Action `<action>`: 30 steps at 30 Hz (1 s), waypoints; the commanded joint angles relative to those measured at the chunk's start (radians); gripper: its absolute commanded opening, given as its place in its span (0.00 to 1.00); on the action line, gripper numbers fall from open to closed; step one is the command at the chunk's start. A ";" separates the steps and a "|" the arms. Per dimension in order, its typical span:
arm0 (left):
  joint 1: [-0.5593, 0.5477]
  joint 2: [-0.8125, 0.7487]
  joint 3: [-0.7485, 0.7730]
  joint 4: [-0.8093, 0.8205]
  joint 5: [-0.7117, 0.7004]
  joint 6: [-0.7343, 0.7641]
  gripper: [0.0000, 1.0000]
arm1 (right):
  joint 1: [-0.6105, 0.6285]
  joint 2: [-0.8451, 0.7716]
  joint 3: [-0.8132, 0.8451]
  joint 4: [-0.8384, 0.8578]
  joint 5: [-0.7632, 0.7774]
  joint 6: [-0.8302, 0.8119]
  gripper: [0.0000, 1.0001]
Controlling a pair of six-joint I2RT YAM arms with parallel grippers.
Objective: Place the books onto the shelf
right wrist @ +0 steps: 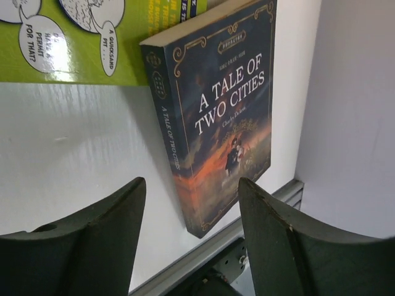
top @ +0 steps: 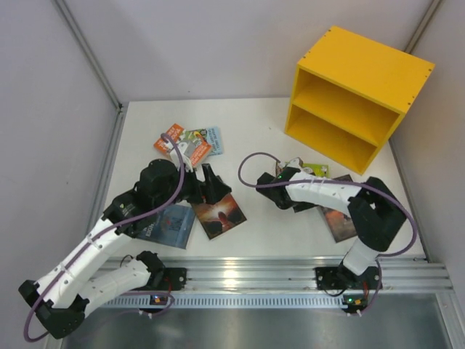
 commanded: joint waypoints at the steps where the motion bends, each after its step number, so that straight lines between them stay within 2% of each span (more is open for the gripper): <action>1: 0.004 -0.021 0.046 0.002 0.003 -0.007 0.97 | 0.022 0.089 0.087 -0.092 0.129 0.054 0.61; 6: 0.006 -0.013 0.069 -0.001 0.017 -0.004 0.97 | 0.012 0.244 0.143 -0.143 0.168 0.083 0.59; 14: 0.007 -0.016 0.104 -0.021 -0.003 0.034 0.97 | -0.024 0.330 0.150 -0.097 0.133 0.006 0.57; 18: 0.007 -0.016 0.104 -0.018 -0.004 0.044 0.97 | -0.070 0.394 0.172 -0.155 0.142 0.055 0.56; 24: 0.007 -0.015 0.095 0.002 0.028 0.044 0.97 | -0.114 0.459 0.183 -0.161 0.126 0.040 0.56; 27: 0.007 -0.012 0.090 0.011 0.039 0.045 0.97 | -0.139 0.466 0.181 -0.151 0.116 0.026 0.53; 30: 0.009 -0.009 0.092 0.019 0.040 0.051 0.97 | -0.157 0.480 0.183 -0.149 0.105 0.015 0.45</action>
